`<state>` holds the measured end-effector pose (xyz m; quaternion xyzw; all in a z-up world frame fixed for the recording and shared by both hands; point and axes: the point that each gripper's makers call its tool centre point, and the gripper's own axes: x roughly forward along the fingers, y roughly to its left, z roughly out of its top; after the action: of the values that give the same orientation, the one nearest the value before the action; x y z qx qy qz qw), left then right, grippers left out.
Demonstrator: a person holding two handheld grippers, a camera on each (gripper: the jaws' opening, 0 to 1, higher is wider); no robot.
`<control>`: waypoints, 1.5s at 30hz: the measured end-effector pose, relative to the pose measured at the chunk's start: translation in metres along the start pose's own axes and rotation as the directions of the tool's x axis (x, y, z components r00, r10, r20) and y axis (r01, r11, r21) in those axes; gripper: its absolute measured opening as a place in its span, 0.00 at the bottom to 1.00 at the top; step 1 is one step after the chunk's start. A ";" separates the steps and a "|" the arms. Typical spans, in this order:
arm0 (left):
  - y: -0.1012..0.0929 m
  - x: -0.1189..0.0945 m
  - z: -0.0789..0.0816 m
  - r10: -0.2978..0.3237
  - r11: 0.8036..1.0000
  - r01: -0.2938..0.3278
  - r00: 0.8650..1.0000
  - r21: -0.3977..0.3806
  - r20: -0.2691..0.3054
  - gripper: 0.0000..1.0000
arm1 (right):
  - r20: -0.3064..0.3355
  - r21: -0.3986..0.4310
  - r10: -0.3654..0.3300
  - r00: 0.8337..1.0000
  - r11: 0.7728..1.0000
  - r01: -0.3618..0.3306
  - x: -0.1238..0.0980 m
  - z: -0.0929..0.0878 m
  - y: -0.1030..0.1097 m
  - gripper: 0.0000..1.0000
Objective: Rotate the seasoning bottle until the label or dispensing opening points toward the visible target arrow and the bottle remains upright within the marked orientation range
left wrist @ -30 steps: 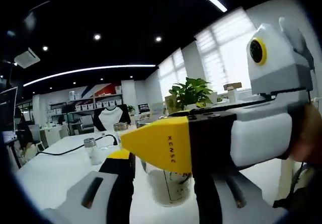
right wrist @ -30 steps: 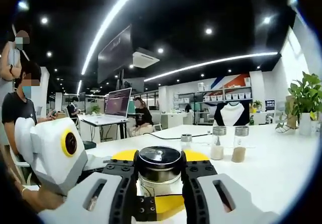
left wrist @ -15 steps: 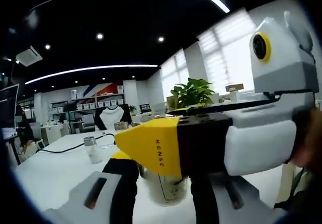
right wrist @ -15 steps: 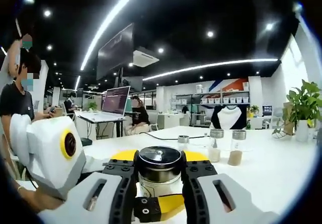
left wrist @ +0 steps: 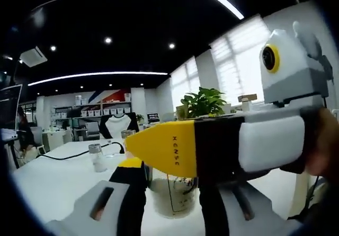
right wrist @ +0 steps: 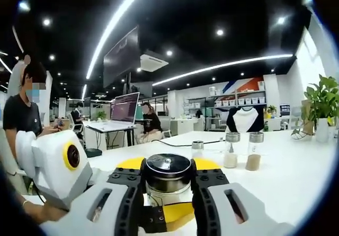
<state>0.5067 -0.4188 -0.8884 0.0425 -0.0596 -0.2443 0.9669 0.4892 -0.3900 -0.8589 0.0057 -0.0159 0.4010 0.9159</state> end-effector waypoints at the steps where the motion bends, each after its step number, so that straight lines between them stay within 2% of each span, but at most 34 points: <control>1: -0.001 0.000 0.000 -0.001 1.000 0.001 1.000 -0.003 0.000 0.38 | -0.001 0.000 0.001 1.000 1.000 -0.001 0.000 0.000 0.000 0.31; 10: 0.004 -0.006 0.005 -0.008 1.000 0.008 1.000 -0.004 0.021 0.38 | 0.012 0.001 0.033 0.999 0.999 -0.034 0.003 0.003 0.006 0.31; 20: 0.005 -0.009 0.010 -0.019 1.000 0.019 0.999 0.000 0.039 0.38 | 0.021 0.021 0.028 0.999 0.999 -0.029 0.003 0.008 0.004 0.40; 23: 0.006 -0.010 0.008 -0.013 1.000 0.013 1.000 0.013 0.027 0.38 | 0.019 0.007 0.014 1.000 1.000 -0.014 0.003 0.008 0.004 0.40; 32: 0.012 -0.012 0.007 -0.009 1.000 0.009 0.999 -0.004 0.032 0.38 | 0.036 0.043 0.025 0.999 0.999 -0.026 0.001 0.013 0.006 0.40; 45: 0.032 -0.018 -0.003 0.031 1.000 -0.031 1.000 -0.004 -0.001 0.38 | 0.064 0.052 0.028 0.998 0.998 -0.032 -0.003 0.021 0.008 0.40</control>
<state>0.5062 -0.3819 -0.8897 0.0397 -0.0594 -0.2295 0.9707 0.4810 -0.3873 -0.8376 0.0425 -0.0340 0.4147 0.9083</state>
